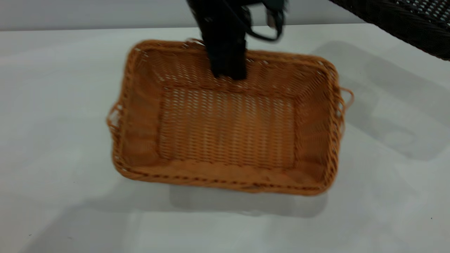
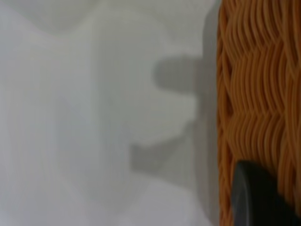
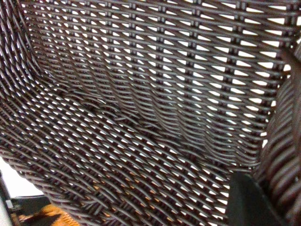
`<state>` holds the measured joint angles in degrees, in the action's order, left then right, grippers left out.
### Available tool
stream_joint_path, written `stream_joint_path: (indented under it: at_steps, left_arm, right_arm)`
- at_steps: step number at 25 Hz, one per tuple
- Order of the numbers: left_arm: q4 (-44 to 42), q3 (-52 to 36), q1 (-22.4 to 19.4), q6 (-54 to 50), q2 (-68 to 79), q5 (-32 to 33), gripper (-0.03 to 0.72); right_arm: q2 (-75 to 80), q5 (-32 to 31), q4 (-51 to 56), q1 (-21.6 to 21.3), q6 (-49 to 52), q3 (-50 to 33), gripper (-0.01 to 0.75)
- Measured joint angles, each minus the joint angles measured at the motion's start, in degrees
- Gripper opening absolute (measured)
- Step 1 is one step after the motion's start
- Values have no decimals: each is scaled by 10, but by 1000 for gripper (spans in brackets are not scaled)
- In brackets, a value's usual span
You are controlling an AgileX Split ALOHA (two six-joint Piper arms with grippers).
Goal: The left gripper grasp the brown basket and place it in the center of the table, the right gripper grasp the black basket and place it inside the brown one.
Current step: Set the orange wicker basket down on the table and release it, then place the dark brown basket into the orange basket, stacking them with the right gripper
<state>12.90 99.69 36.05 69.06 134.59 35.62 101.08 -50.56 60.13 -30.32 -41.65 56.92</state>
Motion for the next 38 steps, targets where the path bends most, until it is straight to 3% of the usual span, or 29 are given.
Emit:
stream_joint_path:
  at_steps: [4, 9, 14, 19, 23, 27, 31, 38]
  left_arm:
    - [3, 0, 13, 4, 9, -8, 143]
    - [4, 0, 13, 0, 9, -30, 370]
    - [-26, 0, 5, -152, -32, -46, 523]
    - [-107, 0, -51, -357, -120, 27, 545]
    - [-121, 0, -123, -463, -172, 50, 547]
    - [-121, 0, -174, -492, -203, 45, 548]
    - [-122, 0, -189, -500, -204, 43, 548]
    - [-121, 0, -189, -502, -204, 42, 548]
  right_arm:
    - [-1, -21, -4, 0, 0, 0, 81]
    - [-1, -49, -8, 0, 0, 0, 81]
    - [-2, -55, -20, 1, 0, 0, 81]
    - [-2, -54, -44, 51, 27, 0, 81]
    - [-2, -58, -78, 148, 75, 0, 81]
    - [-2, -37, -107, 253, 131, 0, 81]
    - [10, -19, -120, 327, 176, 0, 81]
    - [49, 30, -124, 383, 194, -6, 81]
